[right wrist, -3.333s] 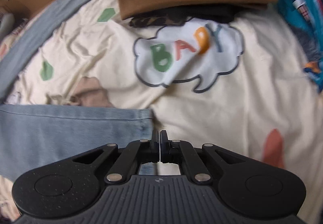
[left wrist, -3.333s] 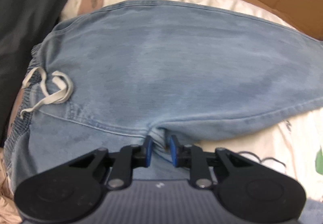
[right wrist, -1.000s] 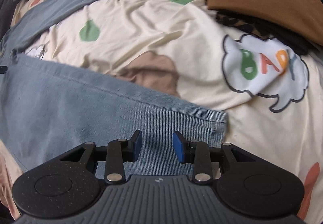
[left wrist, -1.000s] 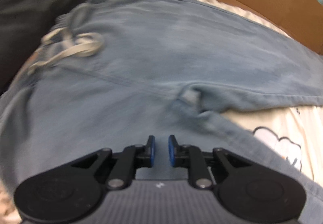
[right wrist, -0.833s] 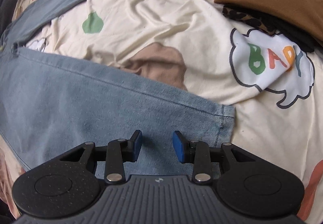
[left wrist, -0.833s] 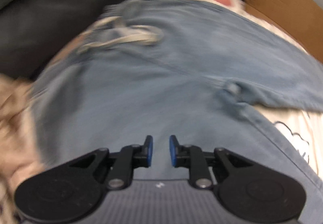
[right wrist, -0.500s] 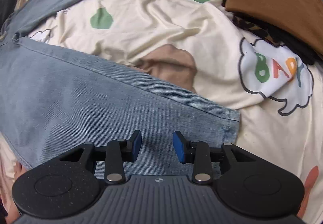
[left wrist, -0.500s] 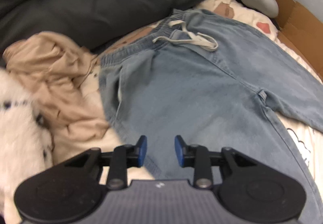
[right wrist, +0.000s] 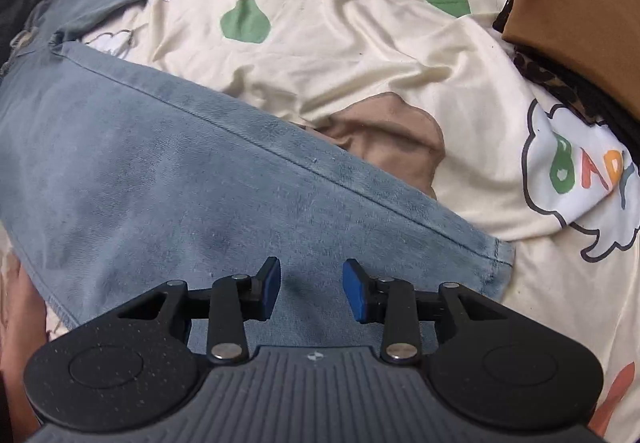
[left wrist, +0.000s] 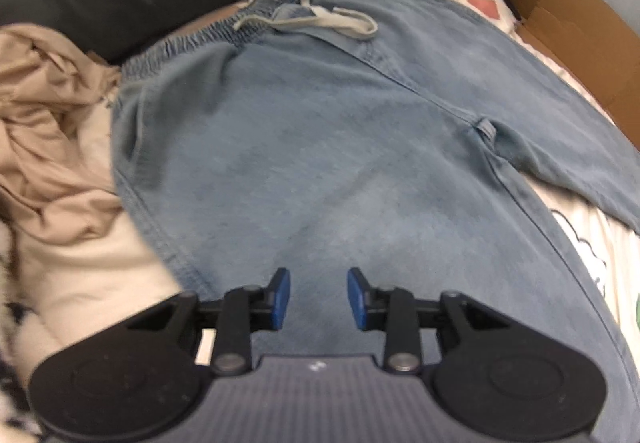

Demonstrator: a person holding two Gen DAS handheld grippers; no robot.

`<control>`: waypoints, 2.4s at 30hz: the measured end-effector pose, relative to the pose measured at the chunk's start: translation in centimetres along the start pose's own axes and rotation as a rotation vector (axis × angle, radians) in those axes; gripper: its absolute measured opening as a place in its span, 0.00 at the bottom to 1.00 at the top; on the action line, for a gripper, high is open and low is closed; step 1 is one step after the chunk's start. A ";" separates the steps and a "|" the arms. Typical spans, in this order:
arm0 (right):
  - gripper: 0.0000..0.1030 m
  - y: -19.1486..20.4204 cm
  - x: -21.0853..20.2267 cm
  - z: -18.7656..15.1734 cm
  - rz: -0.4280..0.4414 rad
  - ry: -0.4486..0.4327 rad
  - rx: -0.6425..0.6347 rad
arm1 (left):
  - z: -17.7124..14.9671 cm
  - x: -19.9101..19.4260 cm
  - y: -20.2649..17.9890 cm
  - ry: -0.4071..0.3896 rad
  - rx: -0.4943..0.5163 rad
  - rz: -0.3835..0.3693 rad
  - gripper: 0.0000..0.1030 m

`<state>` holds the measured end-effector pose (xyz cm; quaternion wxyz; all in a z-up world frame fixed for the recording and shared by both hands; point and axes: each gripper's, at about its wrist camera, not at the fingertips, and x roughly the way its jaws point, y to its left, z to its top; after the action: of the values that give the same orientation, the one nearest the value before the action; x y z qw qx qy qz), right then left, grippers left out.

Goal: Fold clothes
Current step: 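Open the left gripper and move it toward the jeans waistband, then grasp the elastic waistband with the left gripper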

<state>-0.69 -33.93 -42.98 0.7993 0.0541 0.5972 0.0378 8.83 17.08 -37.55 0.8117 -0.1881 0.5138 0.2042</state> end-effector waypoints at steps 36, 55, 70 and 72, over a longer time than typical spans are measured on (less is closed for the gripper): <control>0.46 0.4 2.0 0.5 -0.019 0.080 -0.049 | 11.5 8.3 8.0 -0.174 -0.327 0.209 0.23; 0.50 0.6 1.9 0.0 0.000 0.098 -0.070 | 17.1 9.5 12.2 -0.013 -0.326 0.211 0.03; 0.50 0.7 1.1 -0.3 -0.010 0.083 -0.059 | 16.6 6.8 11.8 0.054 -0.238 0.175 0.12; 0.50 0.5 0.7 0.1 -0.017 0.071 -0.057 | 16.2 7.4 12.4 0.068 -0.222 0.201 0.03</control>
<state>-0.44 -33.34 -43.54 0.7791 0.0246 0.6244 0.0499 17.49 36.97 -39.00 0.7436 -0.2310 0.5315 0.3335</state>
